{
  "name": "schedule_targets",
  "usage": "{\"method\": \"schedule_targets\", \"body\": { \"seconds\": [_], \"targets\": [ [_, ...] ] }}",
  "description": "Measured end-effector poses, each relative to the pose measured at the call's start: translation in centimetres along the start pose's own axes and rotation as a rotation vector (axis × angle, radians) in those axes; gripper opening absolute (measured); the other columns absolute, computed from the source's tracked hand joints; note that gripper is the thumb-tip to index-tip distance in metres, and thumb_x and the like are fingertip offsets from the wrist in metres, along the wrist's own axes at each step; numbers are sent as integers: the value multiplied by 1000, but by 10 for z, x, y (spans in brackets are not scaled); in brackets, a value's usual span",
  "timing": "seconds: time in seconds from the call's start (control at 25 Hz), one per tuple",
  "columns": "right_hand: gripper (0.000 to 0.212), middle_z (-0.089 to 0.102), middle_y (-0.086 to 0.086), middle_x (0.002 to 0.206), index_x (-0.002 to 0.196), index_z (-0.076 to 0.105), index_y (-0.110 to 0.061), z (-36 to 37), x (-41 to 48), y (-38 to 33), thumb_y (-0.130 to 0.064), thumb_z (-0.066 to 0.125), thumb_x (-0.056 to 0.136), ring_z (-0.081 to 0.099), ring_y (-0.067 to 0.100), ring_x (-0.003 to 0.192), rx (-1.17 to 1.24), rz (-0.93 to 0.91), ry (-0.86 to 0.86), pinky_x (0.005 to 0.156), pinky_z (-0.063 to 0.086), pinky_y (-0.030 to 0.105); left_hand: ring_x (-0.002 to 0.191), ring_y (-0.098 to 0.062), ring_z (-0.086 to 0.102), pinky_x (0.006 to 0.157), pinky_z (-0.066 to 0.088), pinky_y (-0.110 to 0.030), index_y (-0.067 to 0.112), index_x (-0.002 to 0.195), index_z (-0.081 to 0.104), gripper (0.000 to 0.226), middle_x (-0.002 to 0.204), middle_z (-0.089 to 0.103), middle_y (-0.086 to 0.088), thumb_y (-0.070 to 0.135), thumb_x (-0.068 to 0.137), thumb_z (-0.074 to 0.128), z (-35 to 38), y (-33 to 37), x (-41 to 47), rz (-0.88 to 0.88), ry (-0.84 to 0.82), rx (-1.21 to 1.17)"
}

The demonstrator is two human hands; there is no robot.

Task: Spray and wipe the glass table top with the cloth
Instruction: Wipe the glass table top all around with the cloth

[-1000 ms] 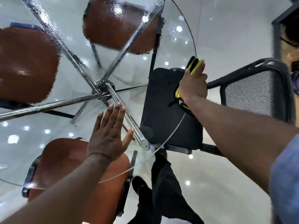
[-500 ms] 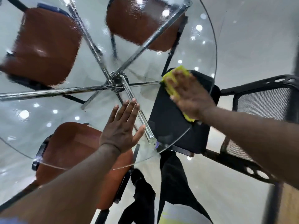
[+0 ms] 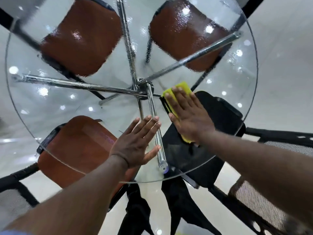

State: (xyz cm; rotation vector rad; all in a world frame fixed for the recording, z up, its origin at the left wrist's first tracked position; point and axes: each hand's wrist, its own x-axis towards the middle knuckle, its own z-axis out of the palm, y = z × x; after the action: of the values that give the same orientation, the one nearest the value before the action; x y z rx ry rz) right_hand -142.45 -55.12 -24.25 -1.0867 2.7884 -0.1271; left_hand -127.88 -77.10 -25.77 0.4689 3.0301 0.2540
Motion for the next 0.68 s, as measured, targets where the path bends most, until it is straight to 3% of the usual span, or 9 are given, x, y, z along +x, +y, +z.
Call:
{"method": "schedule_targets", "body": {
  "seconds": [0.08, 0.24, 0.28, 0.36, 0.44, 0.52, 0.56, 0.68],
  "targets": [
    [66, 4, -1, 182, 173, 10, -31, -7, 28, 29, -46, 30, 112, 5, 19, 167, -11, -40, -8, 135, 9, 43, 161, -22, 14, 129, 19, -48, 16, 164, 28, 79, 173, 19, -3, 61, 101, 43, 1, -2, 0, -1, 1, -5],
    [68, -7, 0, 181, 172, -3, -30, -1, 0, -8, -49, 19, 111, -3, 21, 168, 97, 515, 61, 135, 7, 49, 161, -22, 8, 128, 19, -49, 15, 165, 23, 80, 174, 13, -4, 63, 103, 36, -1, -1, -2, -16, -27, -8],
    [70, -11, 2, 181, 172, -5, -27, 4, -18, -27, -49, 18, 110, -7, 22, 167, 80, 562, 59, 135, 4, 51, 161, -22, 9, 128, 21, -50, 13, 165, 24, 81, 174, 14, -5, 63, 103, 36, -4, 2, -5, -43, 0, -21],
    [71, -15, 4, 180, 172, -8, -24, 10, -36, -56, -46, 21, 110, -12, 22, 167, 48, 437, 34, 135, -2, 49, 161, -25, 14, 128, 20, -52, 10, 162, 31, 79, 172, 21, -8, 61, 103, 40, -12, 3, -12, -171, 116, -58],
    [70, -10, 5, 181, 173, -3, -24, 10, -21, -69, -44, 25, 112, -8, 22, 167, -5, 96, 10, 134, 1, 48, 159, -27, 21, 128, 19, -53, 8, 159, 39, 74, 169, 28, -10, 56, 103, 44, -15, -1, -29, -340, 240, -57],
    [67, 1, 4, 181, 173, 6, -27, 5, 21, -69, -46, 28, 113, 2, 22, 168, -44, -224, -9, 134, 11, 48, 159, -26, 21, 129, 16, -52, 7, 158, 39, 73, 170, 28, -9, 55, 104, 42, -7, -9, -47, -445, 224, -44],
    [65, 4, 2, 181, 173, 9, -28, 2, 48, -65, -47, 26, 113, 5, 22, 168, -42, -296, -14, 134, 12, 47, 160, -24, 18, 130, 14, -51, 8, 160, 36, 74, 171, 25, -8, 56, 104, 40, -3, -11, -52, -464, 176, -39],
    [69, 0, 0, 182, 173, 5, -31, -9, 107, -41, -52, 7, 107, 0, 22, 168, -10, -106, -43, 134, 10, 50, 161, -22, 11, 131, 10, -48, 11, 163, 28, 77, 173, 19, -6, 58, 103, 40, 6, -12, -52, -483, 103, -30]
  ]
}}
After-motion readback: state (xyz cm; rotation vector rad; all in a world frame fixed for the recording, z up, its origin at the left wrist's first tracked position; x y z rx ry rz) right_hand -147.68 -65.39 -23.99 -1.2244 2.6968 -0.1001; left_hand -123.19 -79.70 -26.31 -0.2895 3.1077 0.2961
